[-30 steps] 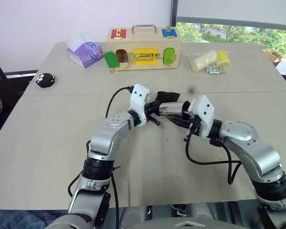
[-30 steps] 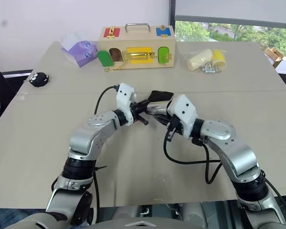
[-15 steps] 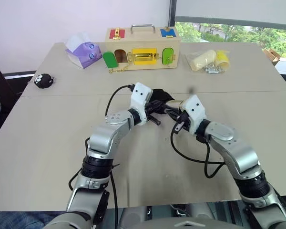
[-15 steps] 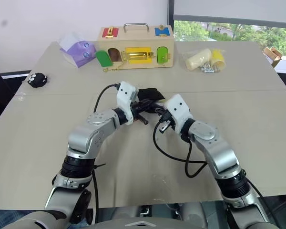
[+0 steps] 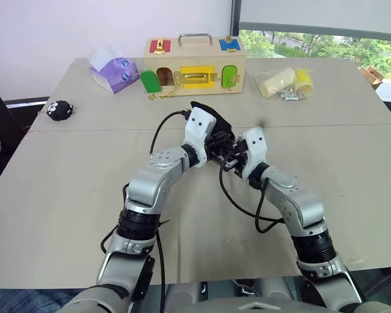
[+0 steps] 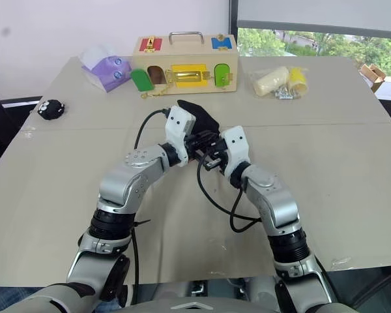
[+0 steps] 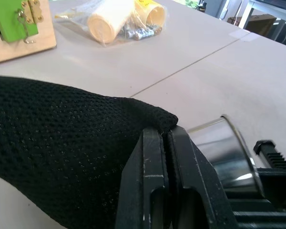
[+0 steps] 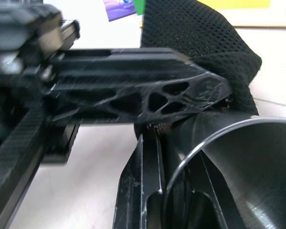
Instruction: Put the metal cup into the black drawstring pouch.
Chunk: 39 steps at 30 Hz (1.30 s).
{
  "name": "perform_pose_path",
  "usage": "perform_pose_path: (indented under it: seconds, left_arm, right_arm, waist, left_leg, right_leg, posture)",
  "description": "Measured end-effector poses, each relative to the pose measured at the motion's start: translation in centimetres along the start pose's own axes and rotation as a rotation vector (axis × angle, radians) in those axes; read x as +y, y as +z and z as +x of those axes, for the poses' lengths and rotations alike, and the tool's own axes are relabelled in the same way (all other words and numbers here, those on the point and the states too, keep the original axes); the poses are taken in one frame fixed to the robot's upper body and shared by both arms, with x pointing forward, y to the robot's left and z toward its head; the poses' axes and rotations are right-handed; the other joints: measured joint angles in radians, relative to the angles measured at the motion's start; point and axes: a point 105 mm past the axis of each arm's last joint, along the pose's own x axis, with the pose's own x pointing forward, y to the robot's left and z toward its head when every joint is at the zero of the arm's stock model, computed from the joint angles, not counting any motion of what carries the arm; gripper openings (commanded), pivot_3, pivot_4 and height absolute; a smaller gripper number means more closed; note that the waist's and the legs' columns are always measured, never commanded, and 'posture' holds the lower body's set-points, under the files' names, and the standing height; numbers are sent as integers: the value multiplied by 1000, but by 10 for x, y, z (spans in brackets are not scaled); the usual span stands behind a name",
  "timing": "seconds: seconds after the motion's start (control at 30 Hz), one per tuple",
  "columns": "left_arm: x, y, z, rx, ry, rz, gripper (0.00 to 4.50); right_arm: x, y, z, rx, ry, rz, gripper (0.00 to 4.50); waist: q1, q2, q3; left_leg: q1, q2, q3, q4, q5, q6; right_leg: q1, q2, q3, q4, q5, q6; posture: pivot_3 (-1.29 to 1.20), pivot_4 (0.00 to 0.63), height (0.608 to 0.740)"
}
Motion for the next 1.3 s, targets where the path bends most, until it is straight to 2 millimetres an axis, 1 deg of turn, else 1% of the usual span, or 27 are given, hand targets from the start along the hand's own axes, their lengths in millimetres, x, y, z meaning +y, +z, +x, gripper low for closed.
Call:
perform_pose_path:
  seconds: [0.1, 0.13, 0.17, 0.2, 0.23, 0.27, 0.33, 0.53, 0.83, 0.9, 0.97, 1.07, 1.17, 1.27, 1.3]
  left_arm:
    - [2, 4, 0, -17, 9, 4, 0]
    - [2, 5, 0, -18, 10, 6, 0]
    - [5, 8, -1, -32, 20, 9, 0]
    - [6, 10, -1, -37, 23, 10, 0]
    - [7, 9, -1, -34, 26, 9, 0]
    - [10, 5, -1, -22, 37, -2, 0]
    - [15, -1, -2, -2, 53, -30, 0]
    - [19, -1, -4, -18, 60, -107, 0]
    - [13, -4, -2, -13, 24, -185, 0]
    - [12, -4, -2, -11, 21, -198, 0]
    - [14, -1, -2, -30, 33, -220, 0]
    - [16, 3, -4, -53, 40, -240, 0]
    - [19, 1, -6, -43, 59, -259, 0]
    - [21, -1, -7, -36, 73, -274, 0]
    - [21, -2, -7, -35, 76, -276, 0]
  right_arm:
    - [-1, 5, 3, -34, -9, 167, 42]
    - [-1, 6, 4, -38, -10, 180, 42]
    - [-1, 8, 5, -62, -15, 281, 42]
    - [-6, 10, 2, -79, -24, 337, 42]
    - [-10, 11, 1, -89, -34, 355, 42]
    - [-19, 14, -4, -112, -60, 409, 42]
    - [-30, 17, -10, -147, -89, 480, 42]
    - [-30, 25, -12, -178, -72, 587, 42]
    - [-29, 25, -11, -177, -71, 713, 42]
    - [-27, 24, -7, -169, -74, 698, 42]
    - [-21, 25, 2, -150, -82, 593, 42]
    - [-14, 31, 8, -128, -61, 319, 42]
    - [-11, 27, 12, -107, -44, 81, 42]
    - [-11, 25, 15, -101, -28, -90, 42]
    - [-12, 25, 15, -98, -25, -115, 42]
  waist:
    - [-1, 0, 0]
    - [-1, 0, 0]
    - [-1, 0, 0]
    - [2, 0, 0]
    - [3, 0, 0]
    - [3, 1, 0]
    - [0, 1, 0]
    - [-18, 1, 0]
    - [-22, 1, 0]
    - [-23, 1, 0]
    - [-24, 1, 1]
    - [-24, 1, 0]
    - [-21, 1, 1]
    - [-22, 1, 1]
    - [-22, 1, 1]
  left_leg:
    - [0, 0, 0, 0, 0, 0]
    - [0, 0, 0, 0, 0, 0]
    - [0, 0, 0, -1, 0, 0]
    - [0, 0, 0, -1, 0, 0]
    - [0, 0, 0, -1, 0, 0]
    - [-1, -1, 0, -1, 0, 0]
    - [-1, -1, 0, -1, 0, 0]
    - [0, 0, 0, -4, 0, -1]
    - [0, 0, 0, -4, 0, -1]
    - [0, 0, 0, -4, 0, -1]
    - [0, 0, 1, -4, 0, -1]
    - [0, 0, 1, -4, 0, -1]
    - [-1, -1, 1, -4, 0, -1]
    - [-1, 0, 2, -4, 0, -1]
    - [-1, 0, 1, -4, 0, -1]
  right_leg:
    - [0, 0, 0, 0, 0, 0]
    - [0, 0, 0, 0, 0, 0]
    - [0, 0, 0, 0, 0, 0]
    - [0, -1, 0, -1, 0, 0]
    - [0, -1, 0, -1, 0, 0]
    - [0, -1, 0, -1, 0, 0]
    - [0, -1, 0, -1, 0, 0]
    - [-1, 0, 0, -1, 0, 0]
    - [-1, 0, 0, -1, 0, 0]
    - [-1, 0, 0, -1, 0, 0]
    - [-2, 0, 1, -1, 0, 0]
    - [-2, 0, 1, -2, 0, 0]
    - [-2, 0, 1, -2, 0, 0]
    - [-2, 0, 1, -2, 0, 0]
    - [-2, 0, 1, -2, 0, 0]
  posture:
    - [0, 150, 740]
    - [0, 150, 740]
    - [0, 150, 740]
    - [0, 150, 740]
    - [0, 150, 740]
    - [0, 150, 740]
    - [0, 150, 740]
    - [0, 150, 740]
    - [0, 150, 740]
    - [0, 150, 740]
    - [0, 150, 740]
    - [0, 150, 740]
    - [0, 150, 740]
    - [0, 150, 740]
    - [0, 150, 740]
